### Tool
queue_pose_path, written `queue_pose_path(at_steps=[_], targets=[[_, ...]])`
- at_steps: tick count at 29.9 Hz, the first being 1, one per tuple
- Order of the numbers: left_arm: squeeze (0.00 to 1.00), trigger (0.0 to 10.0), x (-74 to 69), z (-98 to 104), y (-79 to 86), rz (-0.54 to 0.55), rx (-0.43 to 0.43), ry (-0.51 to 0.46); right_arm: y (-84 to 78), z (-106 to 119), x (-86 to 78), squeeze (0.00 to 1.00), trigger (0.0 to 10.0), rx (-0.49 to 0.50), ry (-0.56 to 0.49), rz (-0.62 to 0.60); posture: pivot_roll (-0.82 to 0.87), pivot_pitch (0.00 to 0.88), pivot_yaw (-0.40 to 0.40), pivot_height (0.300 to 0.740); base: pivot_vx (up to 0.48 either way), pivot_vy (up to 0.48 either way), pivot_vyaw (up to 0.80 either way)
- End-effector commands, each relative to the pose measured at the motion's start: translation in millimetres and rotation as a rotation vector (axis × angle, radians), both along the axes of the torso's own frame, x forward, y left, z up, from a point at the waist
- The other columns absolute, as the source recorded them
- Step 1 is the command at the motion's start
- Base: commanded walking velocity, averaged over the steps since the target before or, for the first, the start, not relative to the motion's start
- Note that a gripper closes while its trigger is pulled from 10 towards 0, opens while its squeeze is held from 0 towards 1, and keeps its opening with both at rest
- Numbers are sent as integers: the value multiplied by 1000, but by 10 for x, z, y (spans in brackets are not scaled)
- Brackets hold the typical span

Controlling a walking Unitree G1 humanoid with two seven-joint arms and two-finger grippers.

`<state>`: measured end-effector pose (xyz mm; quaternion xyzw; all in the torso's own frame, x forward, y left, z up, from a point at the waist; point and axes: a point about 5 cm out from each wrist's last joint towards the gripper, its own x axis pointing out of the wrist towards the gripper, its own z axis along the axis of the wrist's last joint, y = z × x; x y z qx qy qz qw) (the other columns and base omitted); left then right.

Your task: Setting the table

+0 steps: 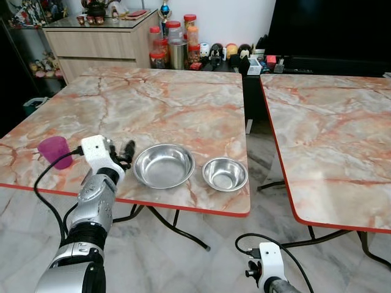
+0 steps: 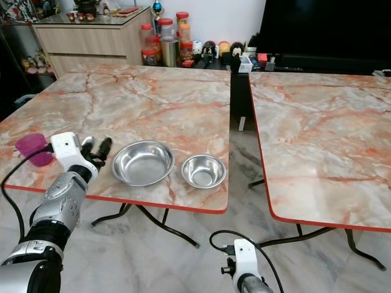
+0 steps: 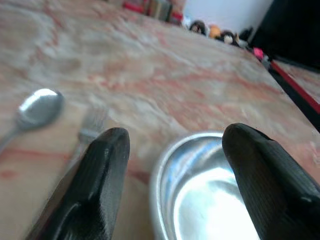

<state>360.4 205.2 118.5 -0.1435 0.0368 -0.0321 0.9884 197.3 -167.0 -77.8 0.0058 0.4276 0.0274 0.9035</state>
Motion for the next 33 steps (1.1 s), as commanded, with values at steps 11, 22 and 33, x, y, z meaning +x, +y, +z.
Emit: queue_pose_path(at_steps=[11,22,33], targets=[[0,10000,-31,-66,77,53,5,105,11,-7,-16,0,10000,2,-2,-6,38,0,23,740,0,0,0],[0,10000,-33,-169,-16,24,-17,189,-4,7,11,0,10000,1,-9,-15,32,0,28,740,0,0,0],[0,10000,-55,-234,-45,16,-1,242,9,-4,-10,0,10000,7,-3,-18,31,0,33,740,0,0,0]])
